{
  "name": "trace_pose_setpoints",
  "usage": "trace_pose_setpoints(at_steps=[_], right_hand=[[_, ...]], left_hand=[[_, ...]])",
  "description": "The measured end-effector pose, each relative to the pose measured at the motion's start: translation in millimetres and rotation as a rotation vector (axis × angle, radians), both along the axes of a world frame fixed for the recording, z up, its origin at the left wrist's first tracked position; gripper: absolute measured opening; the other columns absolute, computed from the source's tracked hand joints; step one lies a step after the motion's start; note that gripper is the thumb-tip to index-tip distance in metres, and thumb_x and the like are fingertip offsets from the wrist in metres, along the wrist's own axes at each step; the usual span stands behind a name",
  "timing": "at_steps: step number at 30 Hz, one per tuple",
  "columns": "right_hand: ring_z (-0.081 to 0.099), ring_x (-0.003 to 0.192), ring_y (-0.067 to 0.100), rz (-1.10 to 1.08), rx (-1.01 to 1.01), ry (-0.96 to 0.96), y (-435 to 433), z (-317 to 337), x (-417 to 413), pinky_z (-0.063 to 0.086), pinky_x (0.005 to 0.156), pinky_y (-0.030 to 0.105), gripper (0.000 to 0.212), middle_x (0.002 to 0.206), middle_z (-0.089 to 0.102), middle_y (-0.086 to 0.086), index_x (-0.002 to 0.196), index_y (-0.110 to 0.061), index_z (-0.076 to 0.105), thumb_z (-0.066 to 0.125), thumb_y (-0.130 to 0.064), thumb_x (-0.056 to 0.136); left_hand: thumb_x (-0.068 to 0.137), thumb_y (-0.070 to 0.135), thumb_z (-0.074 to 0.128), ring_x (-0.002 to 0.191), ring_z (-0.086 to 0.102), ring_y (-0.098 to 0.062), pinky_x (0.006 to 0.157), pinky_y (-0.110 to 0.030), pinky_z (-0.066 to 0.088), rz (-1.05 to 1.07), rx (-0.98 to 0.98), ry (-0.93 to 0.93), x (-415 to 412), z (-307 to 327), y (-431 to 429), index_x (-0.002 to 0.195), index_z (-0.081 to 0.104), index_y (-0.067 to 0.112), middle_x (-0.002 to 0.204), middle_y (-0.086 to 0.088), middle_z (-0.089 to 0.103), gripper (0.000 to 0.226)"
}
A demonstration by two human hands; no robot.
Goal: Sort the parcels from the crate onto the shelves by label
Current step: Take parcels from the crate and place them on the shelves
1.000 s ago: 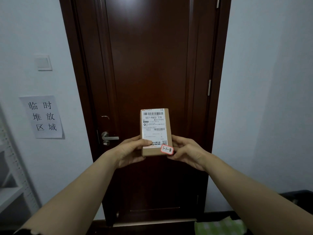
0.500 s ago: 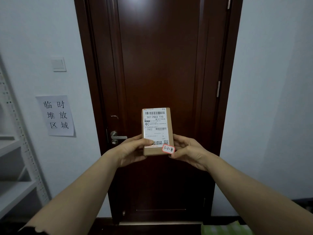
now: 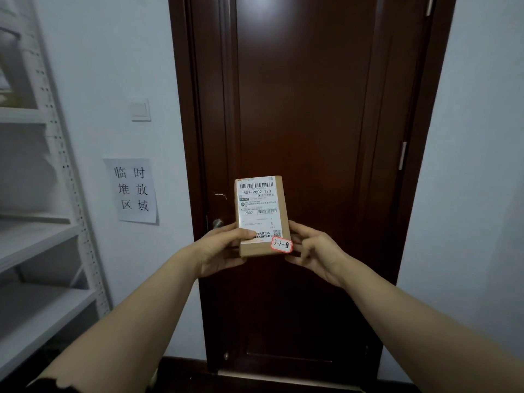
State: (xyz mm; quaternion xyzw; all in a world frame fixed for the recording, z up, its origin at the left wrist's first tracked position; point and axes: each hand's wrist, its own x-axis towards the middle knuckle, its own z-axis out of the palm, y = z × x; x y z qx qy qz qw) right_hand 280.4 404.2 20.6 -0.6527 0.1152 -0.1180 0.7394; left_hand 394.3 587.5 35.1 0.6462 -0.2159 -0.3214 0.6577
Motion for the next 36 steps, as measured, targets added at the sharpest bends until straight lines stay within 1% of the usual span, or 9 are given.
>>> trace_pose_setpoints(at_steps=[2,4,7,9,16,22,29,33,36], right_hand=[[0.050,0.125,0.025,-0.001,0.015,-0.001,13,1,14,0.043,0.100,0.043,0.079,0.133,0.056,0.012,0.139,-0.026,0.046,0.029,0.011,0.072],[0.050,0.122,0.027,0.044,0.073,-0.022,30,4,29,0.042,0.101,0.045,0.065,0.129,0.057,0.013,0.138,-0.030,0.047,0.037,-0.005,0.079],[0.053,0.118,0.027,0.100,0.103,-0.034,59,10,57,0.042,0.103,0.047,0.045,0.121,0.059,0.011,0.134,-0.032,0.049,0.049,-0.027,0.089],[0.052,0.119,0.027,0.119,0.081,-0.046,78,12,78,0.040,0.106,0.048,0.045,0.119,0.061,0.009,0.133,-0.032,0.051,0.055,-0.031,0.088],[0.055,0.117,0.028,0.208,0.113,-0.103,142,11,150,0.044,0.102,0.047,0.031,0.118,0.063,0.010,0.122,-0.034,0.057,0.053,-0.031,0.091],[0.057,0.112,0.028,0.300,0.119,-0.132,184,23,214,0.047,0.099,0.046,0.017,0.113,0.064,0.011,0.100,-0.039,0.065,0.057,-0.031,0.088],[0.062,0.096,0.022,0.451,0.135,-0.210,223,63,316,0.049,0.096,0.041,0.023,0.097,0.070,0.006,0.108,-0.035,0.068,0.057,-0.030,0.088],[0.059,0.090,0.020,0.565,0.154,-0.277,244,92,387,0.047,0.092,0.038,0.020,0.087,0.070,0.003,0.103,-0.034,0.069,0.057,-0.028,0.089],[0.060,0.094,0.011,0.640,0.145,-0.346,257,119,443,0.045,0.090,0.032,0.021,0.084,0.073,-0.006,0.103,-0.034,0.069,0.053,-0.027,0.091]], left_hand=[[0.070,0.023,0.074,0.101,0.063,-0.016,0.081,-0.032,0.054,0.028,-0.012,-0.013,10,4,15,0.115,0.064,0.025,0.103,-0.001,0.072,0.046],[0.076,0.022,0.072,0.097,0.063,-0.014,0.077,-0.029,0.054,0.062,-0.011,-0.040,20,9,31,0.114,0.064,0.025,0.097,0.001,0.073,0.039],[0.082,0.020,0.069,0.096,0.062,-0.015,0.084,-0.031,0.052,0.119,-0.019,-0.053,39,14,62,0.113,0.064,0.024,0.097,0.001,0.073,0.032],[0.081,0.020,0.070,0.095,0.062,-0.016,0.089,-0.032,0.051,0.137,-0.014,-0.076,53,15,83,0.115,0.065,0.023,0.101,0.000,0.072,0.034],[0.082,0.014,0.070,0.094,0.063,-0.014,0.097,-0.034,0.048,0.232,-0.018,-0.116,97,24,156,0.116,0.065,0.021,0.107,0.000,0.072,0.034],[0.075,0.024,0.079,0.097,0.065,-0.016,0.083,-0.028,0.054,0.378,0.022,-0.198,138,37,201,0.115,0.066,0.024,0.110,-0.001,0.072,0.042],[0.075,0.023,0.078,0.098,0.065,-0.016,0.094,-0.034,0.052,0.562,-0.013,-0.294,203,79,239,0.116,0.066,0.019,0.108,0.000,0.072,0.043],[0.065,0.026,0.077,0.088,0.069,-0.013,0.081,-0.029,0.051,0.654,-0.035,-0.351,244,112,257,0.114,0.066,0.017,0.103,0.000,0.074,0.050],[0.059,0.028,0.078,0.090,0.067,-0.011,0.083,-0.027,0.047,0.728,-0.033,-0.411,278,141,264,0.116,0.066,0.020,0.106,0.003,0.073,0.059]])
